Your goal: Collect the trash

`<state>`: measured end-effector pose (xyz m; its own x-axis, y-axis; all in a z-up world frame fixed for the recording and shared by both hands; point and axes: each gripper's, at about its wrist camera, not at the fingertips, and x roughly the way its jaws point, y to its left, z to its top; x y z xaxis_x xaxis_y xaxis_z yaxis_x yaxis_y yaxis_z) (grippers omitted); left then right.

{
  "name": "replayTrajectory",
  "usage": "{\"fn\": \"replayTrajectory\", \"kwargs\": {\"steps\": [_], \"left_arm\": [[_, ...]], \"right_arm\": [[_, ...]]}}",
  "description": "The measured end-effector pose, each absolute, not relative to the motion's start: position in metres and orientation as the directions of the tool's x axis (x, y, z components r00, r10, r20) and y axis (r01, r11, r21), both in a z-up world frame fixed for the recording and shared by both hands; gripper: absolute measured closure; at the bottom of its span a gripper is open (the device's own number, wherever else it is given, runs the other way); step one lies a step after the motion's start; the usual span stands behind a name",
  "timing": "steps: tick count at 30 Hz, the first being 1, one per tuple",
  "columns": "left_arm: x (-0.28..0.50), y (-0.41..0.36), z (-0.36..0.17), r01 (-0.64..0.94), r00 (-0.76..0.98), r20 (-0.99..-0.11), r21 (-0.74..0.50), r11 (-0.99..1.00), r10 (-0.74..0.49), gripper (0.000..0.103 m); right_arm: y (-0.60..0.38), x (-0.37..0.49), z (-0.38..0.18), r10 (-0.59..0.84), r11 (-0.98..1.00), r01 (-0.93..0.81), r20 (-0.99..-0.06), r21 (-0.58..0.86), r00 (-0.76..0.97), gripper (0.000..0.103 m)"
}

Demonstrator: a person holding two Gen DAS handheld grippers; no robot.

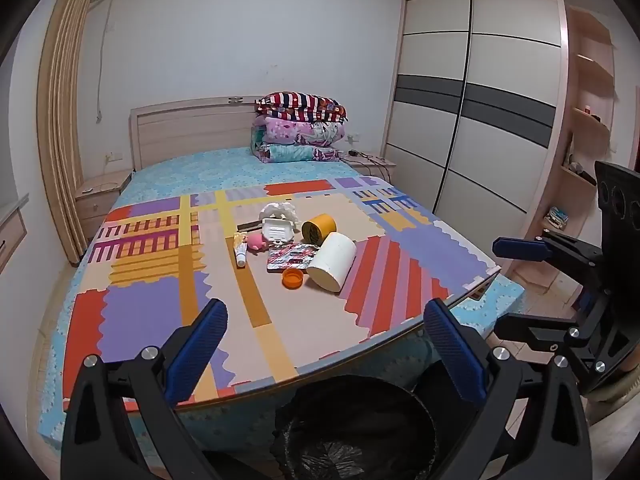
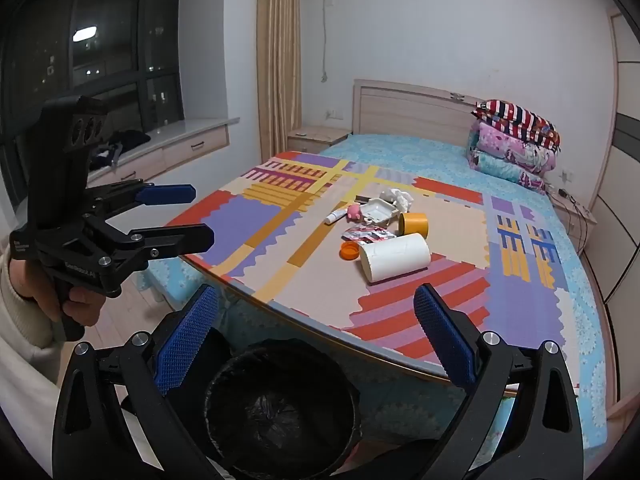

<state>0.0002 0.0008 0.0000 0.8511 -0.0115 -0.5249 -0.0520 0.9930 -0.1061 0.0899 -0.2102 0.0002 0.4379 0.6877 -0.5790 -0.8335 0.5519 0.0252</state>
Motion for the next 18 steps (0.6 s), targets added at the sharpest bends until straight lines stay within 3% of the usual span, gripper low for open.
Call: {"fn": "replayTrajectory", "kwargs": {"steps": [18], "left_arm": [[0.001,-0.006,-0.003,-0.042,0.854,-0.52,-0.098,0.994,-0.015,0.008]], "right_arm": [[-0.213,0.088,0.005,0.698,0.554,-0.832,-0.561,0.029,0.445,0.003]]}}
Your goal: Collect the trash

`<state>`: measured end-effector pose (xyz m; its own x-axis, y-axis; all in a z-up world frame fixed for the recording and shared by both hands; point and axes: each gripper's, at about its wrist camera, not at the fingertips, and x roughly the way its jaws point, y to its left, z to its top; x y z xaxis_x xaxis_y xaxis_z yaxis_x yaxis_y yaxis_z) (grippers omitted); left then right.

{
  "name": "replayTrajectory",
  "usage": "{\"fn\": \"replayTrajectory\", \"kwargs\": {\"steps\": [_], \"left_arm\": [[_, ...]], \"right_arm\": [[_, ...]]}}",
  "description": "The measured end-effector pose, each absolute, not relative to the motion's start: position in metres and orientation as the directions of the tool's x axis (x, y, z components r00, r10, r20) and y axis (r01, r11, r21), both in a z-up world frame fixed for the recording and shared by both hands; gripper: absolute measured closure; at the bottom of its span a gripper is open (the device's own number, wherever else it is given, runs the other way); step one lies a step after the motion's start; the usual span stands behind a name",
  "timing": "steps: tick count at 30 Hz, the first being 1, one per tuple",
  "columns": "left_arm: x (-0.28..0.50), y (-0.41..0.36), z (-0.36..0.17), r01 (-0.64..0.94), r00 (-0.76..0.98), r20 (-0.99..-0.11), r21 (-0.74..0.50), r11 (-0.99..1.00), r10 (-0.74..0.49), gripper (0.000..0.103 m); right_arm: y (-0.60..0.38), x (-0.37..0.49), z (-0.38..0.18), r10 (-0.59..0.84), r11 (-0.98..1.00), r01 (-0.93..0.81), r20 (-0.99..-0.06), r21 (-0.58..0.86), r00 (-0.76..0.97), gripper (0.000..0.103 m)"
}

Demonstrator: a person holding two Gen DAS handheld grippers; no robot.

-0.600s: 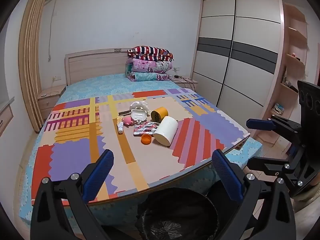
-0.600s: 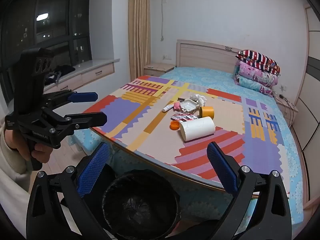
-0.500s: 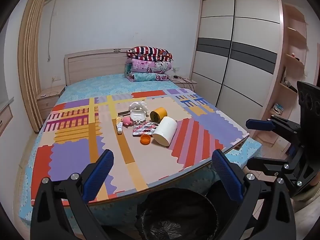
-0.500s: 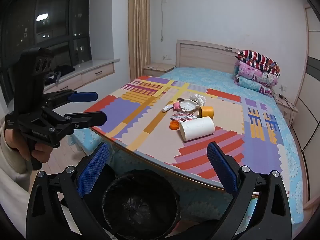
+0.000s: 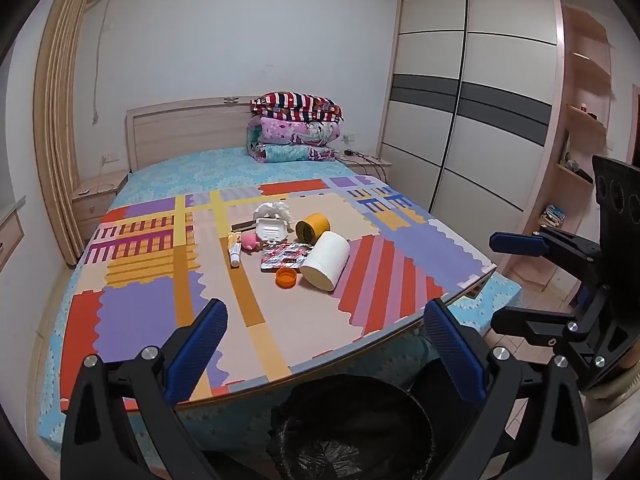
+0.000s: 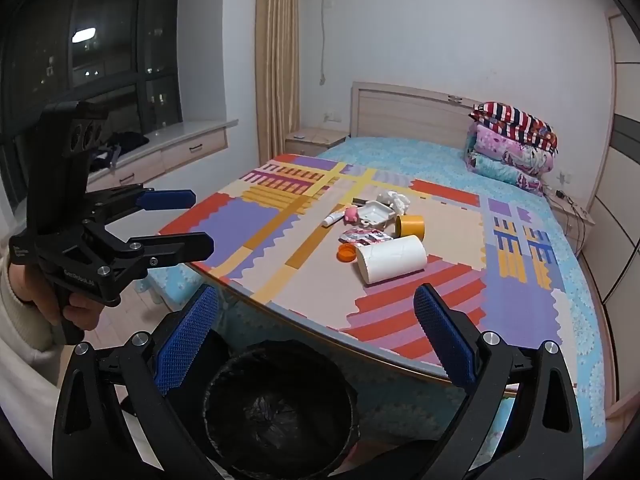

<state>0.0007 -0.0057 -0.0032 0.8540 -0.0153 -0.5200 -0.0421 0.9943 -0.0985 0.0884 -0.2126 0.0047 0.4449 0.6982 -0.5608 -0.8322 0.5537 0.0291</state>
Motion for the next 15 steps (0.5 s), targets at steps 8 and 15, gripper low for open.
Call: {"fn": "replayTrajectory", "kwargs": {"steps": [8,15], "left_arm": [[0.0011,-0.006,-0.0026,-0.043,0.854,-0.519,-0.096,0.994,-0.013,0.008],[0.0012,-0.0065,-0.0018,-0.044,0.854,-0.52,-0.095,0.994,-0.012,0.008]], "right_arm": [[-0.2125,0.0892,0.0023,0.699,0.553,-0.833,-0.559,0.027,0.446,0.003],[-0.2121,0.0893,0.0046,0.698,0.554,-0.832,-0.558,0.025,0.448,0.003]]}}
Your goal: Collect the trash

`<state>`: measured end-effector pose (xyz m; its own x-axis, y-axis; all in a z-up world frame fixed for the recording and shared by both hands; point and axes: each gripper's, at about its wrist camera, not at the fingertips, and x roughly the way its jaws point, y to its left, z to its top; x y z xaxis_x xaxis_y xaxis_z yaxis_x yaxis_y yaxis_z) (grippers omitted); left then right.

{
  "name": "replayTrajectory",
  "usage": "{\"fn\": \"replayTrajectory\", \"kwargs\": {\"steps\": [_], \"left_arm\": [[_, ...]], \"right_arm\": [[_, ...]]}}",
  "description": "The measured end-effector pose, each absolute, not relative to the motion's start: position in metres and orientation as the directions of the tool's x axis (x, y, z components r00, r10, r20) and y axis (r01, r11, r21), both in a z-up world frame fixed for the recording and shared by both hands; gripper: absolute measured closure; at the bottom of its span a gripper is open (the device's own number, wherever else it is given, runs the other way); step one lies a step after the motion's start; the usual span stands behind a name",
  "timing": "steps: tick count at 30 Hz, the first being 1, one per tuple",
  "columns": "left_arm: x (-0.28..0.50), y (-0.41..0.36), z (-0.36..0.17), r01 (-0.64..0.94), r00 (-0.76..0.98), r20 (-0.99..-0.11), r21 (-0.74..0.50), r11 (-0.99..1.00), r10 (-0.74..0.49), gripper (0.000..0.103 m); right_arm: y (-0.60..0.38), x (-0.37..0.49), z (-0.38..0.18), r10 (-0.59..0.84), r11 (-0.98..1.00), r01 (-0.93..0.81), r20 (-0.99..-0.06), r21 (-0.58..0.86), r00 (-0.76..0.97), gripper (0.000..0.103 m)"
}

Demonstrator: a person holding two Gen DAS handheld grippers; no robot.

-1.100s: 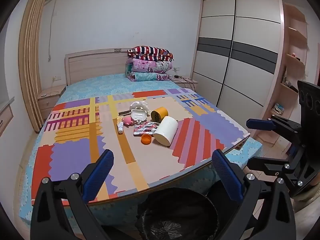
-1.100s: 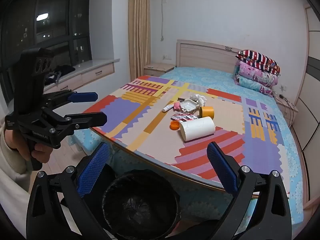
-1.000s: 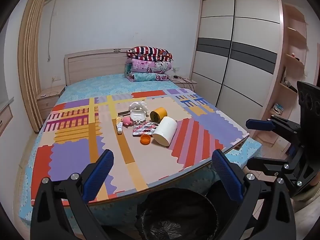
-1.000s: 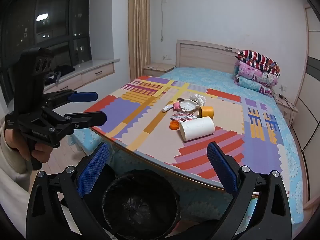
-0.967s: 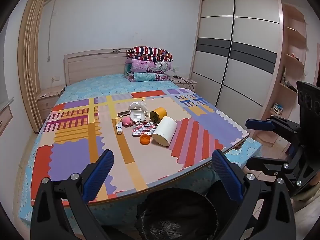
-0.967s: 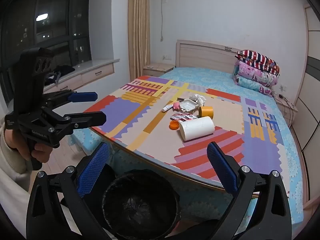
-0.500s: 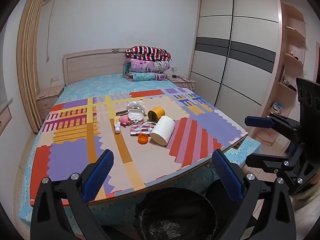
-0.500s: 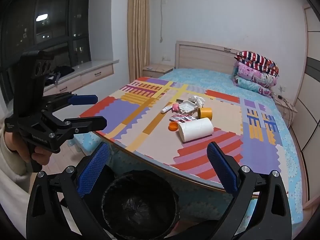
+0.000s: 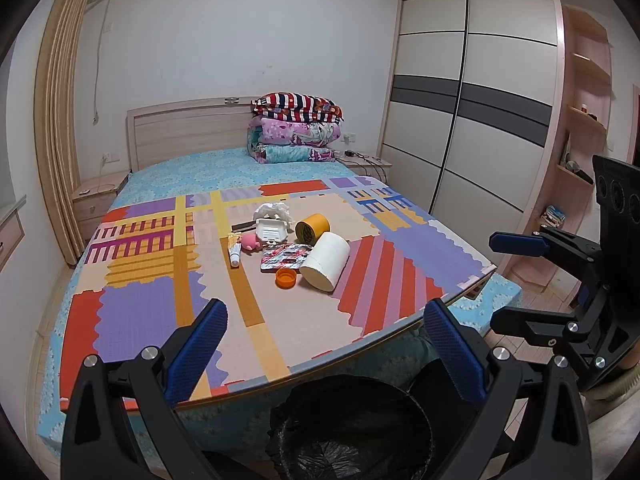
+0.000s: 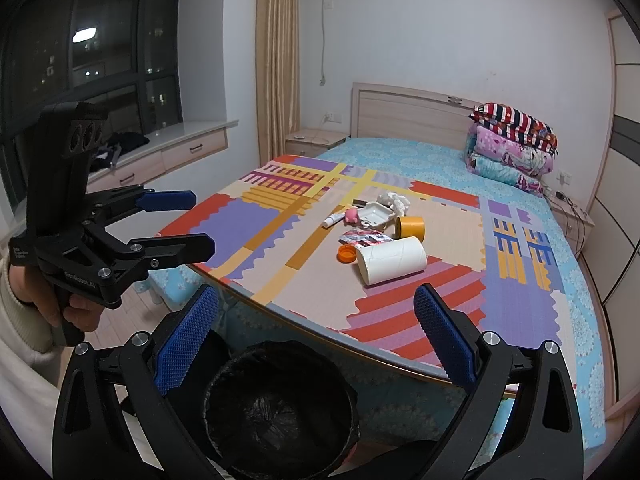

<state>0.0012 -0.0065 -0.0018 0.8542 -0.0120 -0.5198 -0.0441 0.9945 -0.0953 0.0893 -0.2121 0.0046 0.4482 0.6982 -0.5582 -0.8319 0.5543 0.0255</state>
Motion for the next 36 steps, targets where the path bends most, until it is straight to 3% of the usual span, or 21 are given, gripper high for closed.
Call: {"fn": "replayTrajectory", "kwargs": {"steps": [36], "left_arm": [[0.0006,-0.0042,0.0012,-0.052,0.856,-0.517,-0.107,0.993,-0.011,0.008]], "right_arm": [[-0.2113,0.0883,0.0093,0.696,0.557,-0.83,-0.558,0.022,0.452,0.003]]}}
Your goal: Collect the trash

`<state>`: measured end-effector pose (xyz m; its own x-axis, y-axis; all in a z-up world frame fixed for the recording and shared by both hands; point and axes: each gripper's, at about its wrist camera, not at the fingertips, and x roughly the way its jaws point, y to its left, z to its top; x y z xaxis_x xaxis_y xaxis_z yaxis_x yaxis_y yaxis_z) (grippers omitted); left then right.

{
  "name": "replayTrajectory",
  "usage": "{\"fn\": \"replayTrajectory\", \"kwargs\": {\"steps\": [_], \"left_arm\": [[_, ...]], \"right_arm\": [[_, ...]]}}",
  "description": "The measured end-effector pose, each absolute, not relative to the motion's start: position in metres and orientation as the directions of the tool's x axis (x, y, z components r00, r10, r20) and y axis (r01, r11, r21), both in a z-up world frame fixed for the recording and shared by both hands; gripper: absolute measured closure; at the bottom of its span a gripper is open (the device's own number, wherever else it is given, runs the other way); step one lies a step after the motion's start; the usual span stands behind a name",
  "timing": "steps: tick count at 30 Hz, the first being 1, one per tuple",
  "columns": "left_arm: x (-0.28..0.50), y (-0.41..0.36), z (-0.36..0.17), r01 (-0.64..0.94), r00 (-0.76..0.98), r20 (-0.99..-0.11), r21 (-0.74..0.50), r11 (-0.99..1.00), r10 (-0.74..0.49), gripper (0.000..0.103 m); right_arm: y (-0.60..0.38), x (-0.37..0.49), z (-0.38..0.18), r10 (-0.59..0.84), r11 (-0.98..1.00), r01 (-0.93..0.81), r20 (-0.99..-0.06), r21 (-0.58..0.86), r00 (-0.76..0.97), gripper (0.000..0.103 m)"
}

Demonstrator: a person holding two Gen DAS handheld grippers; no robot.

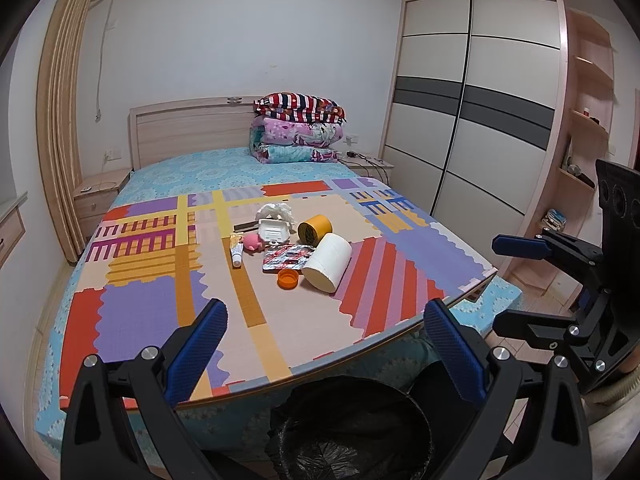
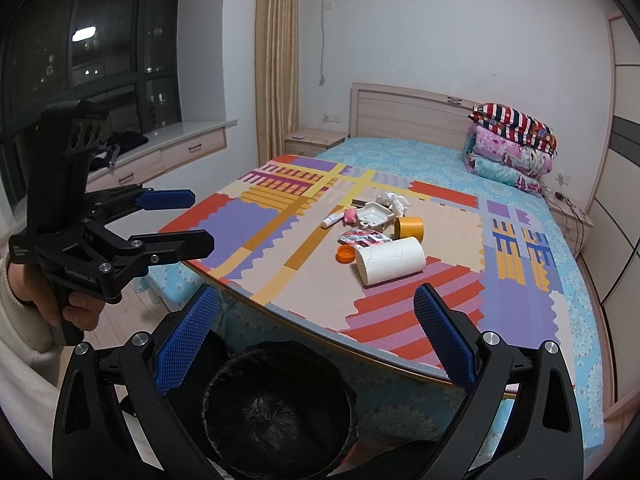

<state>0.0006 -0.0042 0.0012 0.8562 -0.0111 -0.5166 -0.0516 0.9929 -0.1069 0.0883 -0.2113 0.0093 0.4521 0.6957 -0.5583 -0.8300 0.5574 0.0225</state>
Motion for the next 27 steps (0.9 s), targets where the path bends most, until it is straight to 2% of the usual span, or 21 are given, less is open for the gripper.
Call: {"fn": "replayTrajectory", "kwargs": {"steps": [18,27], "left_arm": [[0.003,-0.004,0.003,-0.052,0.855,-0.519,-0.111,0.993,-0.013,0.008],[0.018,0.016,-0.009,-0.091,0.834,-0.551,-0.114,0.989,0.013,0.008]], "right_arm": [[-0.21,0.088,0.009,0.695,0.556,-0.831,-0.561,0.023,0.45,0.003],[-0.202,0.104,-0.002,0.676,0.575,-0.817,-0.588,0.044,0.444,0.003]]}}
